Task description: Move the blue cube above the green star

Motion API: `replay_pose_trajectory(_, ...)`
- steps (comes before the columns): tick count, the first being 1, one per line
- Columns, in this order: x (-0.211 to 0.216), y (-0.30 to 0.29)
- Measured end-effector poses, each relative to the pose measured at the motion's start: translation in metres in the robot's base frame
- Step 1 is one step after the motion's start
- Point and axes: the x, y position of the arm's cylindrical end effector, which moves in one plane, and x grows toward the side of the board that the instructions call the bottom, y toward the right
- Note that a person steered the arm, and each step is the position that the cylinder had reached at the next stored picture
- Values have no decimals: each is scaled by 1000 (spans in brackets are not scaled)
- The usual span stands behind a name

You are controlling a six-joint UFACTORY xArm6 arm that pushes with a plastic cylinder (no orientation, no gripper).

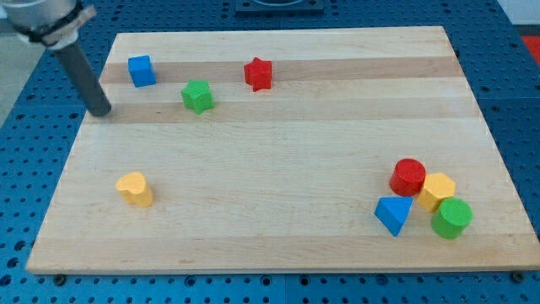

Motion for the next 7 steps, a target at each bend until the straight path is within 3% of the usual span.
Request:
replay_pose_trajectory(1,-61,0)
replay_pose_trajectory(3,-65,2)
replay_pose_trajectory(5,-75,62)
replay_pose_trajectory(7,-68,67)
